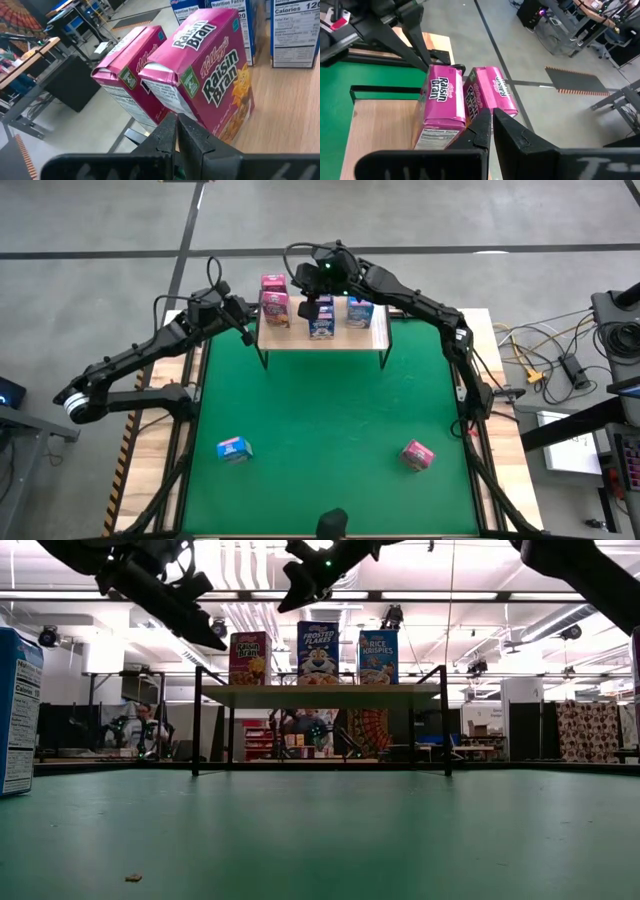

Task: Stack cereal on shelf
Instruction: Put the top violet cereal box on the shelf aligned with the other violet cereal box

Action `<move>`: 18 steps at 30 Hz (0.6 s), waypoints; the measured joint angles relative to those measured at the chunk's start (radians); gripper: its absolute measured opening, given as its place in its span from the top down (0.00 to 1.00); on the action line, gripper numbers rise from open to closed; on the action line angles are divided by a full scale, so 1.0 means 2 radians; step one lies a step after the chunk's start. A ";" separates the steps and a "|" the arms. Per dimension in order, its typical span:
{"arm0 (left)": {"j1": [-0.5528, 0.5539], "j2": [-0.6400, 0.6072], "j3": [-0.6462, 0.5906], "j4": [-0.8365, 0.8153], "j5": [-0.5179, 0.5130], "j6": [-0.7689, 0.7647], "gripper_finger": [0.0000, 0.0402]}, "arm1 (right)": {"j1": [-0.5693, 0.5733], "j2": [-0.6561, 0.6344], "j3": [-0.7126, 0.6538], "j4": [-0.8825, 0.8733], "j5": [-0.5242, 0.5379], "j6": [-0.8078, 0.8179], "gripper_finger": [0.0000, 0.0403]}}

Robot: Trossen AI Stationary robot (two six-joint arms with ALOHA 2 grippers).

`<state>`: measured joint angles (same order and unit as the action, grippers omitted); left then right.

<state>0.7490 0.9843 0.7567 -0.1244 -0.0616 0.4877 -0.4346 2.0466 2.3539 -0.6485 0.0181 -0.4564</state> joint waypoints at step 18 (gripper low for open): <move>-0.001 0.005 0.000 0.001 0.001 -0.056 1.00 | 0.011 -0.001 -0.001 -0.007 -0.036 0.038 0.98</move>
<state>0.7471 0.9951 0.7567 -0.1227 -0.0589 0.3762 -0.4122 2.0445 2.3528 -0.6627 -0.0530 -0.3804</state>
